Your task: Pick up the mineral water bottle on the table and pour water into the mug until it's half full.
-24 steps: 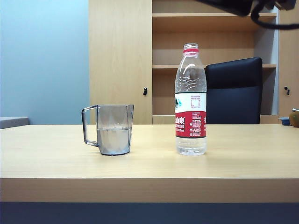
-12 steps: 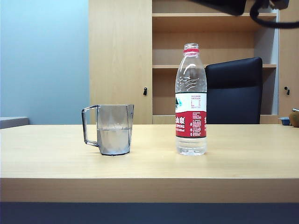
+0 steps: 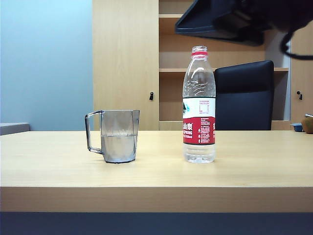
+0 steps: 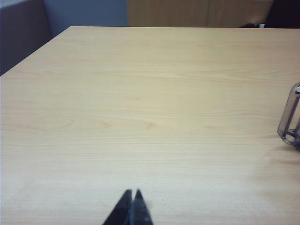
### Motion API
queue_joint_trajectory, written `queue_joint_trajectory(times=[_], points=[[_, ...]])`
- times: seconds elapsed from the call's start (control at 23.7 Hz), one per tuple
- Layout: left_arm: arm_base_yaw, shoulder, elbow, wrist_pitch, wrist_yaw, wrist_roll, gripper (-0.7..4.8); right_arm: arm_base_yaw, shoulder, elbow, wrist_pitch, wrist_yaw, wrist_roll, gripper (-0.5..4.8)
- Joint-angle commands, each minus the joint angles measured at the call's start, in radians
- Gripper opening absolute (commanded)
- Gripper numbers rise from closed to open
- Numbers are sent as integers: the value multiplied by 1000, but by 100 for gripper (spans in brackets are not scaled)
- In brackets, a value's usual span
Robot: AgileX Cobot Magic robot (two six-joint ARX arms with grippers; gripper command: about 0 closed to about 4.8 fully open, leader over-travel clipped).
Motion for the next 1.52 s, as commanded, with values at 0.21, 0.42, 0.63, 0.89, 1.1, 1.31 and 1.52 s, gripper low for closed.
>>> queue_joint_trajectory(times=[0.21, 0.42, 0.63, 0.89, 1.1, 1.31, 1.52], points=[[0, 1, 3, -3, -3, 8, -5, -91, -274, 4, -350, -27, 3, -5], [0, 1, 3, -3, -3, 8, -5, -309, -553, 4, -523, -27, 3, -5], [0, 1, 3, -3, -3, 8, -5, -607, -788, 4, -578, -20, 0, -6], [0, 1, 3, -3, -3, 8, -5, -977, -963, 4, -629, -25, 7, -5], [0, 1, 3, -3, -3, 8, -5, -1095, -1003, 4, -699, -109, 40, -5], [0, 1, 3, -3, -3, 8, -5, -1152, -1003, -20, -883, -393, 40, -5], [0, 1, 3, -3, -3, 8, -5, -1191, -1003, -108, -925, -549, 42, -5]])
